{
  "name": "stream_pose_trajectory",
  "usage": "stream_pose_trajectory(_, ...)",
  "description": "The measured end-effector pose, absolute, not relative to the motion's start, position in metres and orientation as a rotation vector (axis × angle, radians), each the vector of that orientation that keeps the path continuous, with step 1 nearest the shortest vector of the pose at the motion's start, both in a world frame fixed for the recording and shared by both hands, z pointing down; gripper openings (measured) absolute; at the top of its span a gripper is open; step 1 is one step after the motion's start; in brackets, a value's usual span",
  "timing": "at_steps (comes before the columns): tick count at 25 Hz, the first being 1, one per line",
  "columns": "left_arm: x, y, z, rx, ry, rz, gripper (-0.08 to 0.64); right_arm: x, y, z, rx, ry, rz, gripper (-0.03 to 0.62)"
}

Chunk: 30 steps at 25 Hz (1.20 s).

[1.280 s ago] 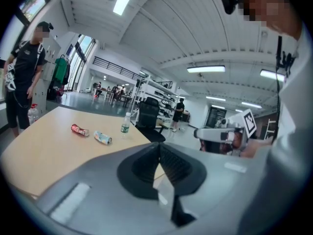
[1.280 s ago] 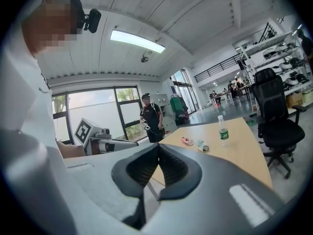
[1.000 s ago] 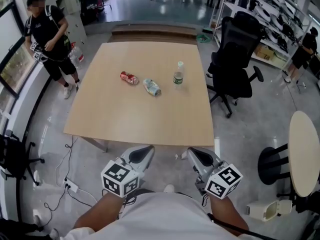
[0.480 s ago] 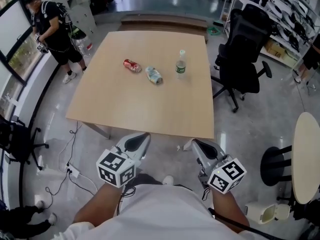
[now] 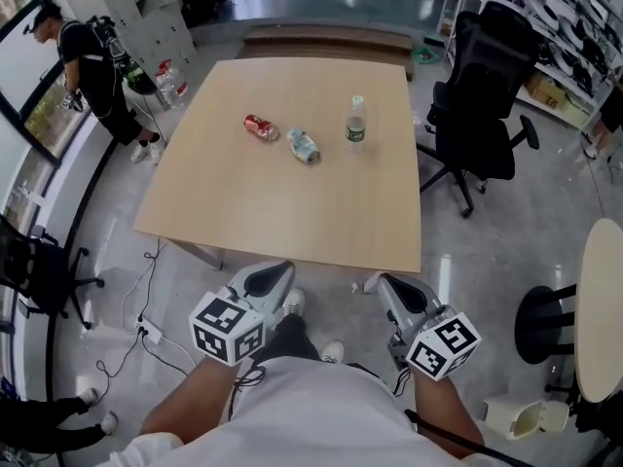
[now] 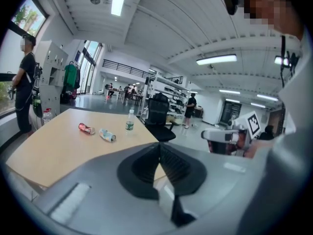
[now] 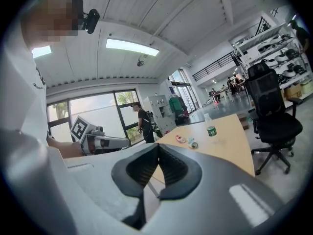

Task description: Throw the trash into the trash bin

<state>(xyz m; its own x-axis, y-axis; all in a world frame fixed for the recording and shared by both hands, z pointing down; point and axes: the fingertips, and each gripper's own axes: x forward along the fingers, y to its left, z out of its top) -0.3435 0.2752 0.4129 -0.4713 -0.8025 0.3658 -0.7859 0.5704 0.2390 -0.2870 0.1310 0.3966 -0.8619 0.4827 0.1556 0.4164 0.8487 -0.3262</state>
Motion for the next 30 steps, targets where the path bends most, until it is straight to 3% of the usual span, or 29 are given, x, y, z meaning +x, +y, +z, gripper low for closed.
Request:
stream_pose_trajectory(10,-0.376,0.246,0.419,1.364,-2.332,-0.024,0.008,-0.309,0.107,0.404,-0.573,-2.813,0.374,0.003)
stream_pose_trajectory(20,-0.446,0.238,0.416,1.379,-2.340,-0.009,0.008,-0.378,0.109,0.392,-0.562,-2.819,0.264,0.005)
stream_pose_trajectory(22,-0.462,0.234,0.415,1.385,-2.344,-0.009,0.008,-0.395,0.109,0.389,-0.559,-2.820,0.244,0.046)
stream_pose_trajectory(30,-0.517,0.230,0.423,1.424,-2.314,0.015,0.008,-0.463,0.096,0.392,-0.444,-2.812,0.176,0.060)
